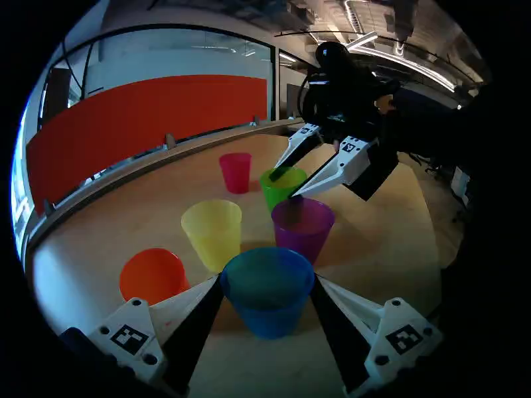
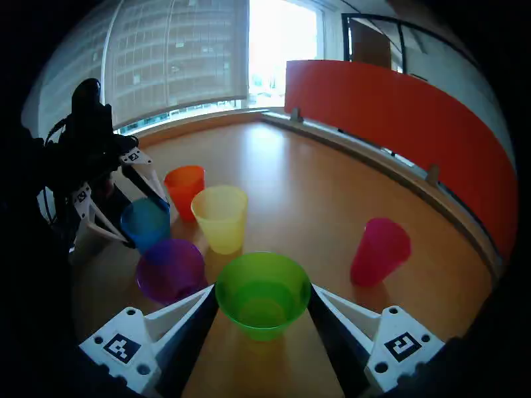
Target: Pour water
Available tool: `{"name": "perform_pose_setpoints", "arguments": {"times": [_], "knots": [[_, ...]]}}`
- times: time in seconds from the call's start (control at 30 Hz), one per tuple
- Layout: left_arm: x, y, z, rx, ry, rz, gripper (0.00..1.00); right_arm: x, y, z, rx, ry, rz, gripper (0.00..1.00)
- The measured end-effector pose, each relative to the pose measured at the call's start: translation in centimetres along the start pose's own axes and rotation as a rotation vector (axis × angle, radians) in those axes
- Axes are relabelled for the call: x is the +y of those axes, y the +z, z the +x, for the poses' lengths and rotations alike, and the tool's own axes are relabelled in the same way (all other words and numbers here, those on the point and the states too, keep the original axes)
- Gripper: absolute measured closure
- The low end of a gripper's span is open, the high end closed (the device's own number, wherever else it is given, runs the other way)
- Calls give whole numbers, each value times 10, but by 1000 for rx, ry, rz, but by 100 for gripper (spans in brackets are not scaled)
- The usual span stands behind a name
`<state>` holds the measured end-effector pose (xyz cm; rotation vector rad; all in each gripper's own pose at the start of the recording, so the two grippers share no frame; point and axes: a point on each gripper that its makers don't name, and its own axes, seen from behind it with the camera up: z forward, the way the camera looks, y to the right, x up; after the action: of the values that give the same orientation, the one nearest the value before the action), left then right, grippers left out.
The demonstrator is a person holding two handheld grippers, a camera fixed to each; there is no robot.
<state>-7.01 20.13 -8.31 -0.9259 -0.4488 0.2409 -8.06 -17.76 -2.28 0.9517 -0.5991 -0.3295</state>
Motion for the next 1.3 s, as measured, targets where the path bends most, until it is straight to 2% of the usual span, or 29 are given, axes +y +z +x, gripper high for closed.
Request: {"name": "perform_pose_setpoints", "arguments": {"times": [0.4,0.97,1.3], "knots": [[0,0,-8,-38,18,-5,11,-1,1,-6,-15,-1,-2,7],[2,-1,-8,-57,34,-10,11,1,0,-10,-20,6,-15,4],[1,-2,-13,-75,28,-7,10,-1,0,-18,-40,7,-16,0]]}}
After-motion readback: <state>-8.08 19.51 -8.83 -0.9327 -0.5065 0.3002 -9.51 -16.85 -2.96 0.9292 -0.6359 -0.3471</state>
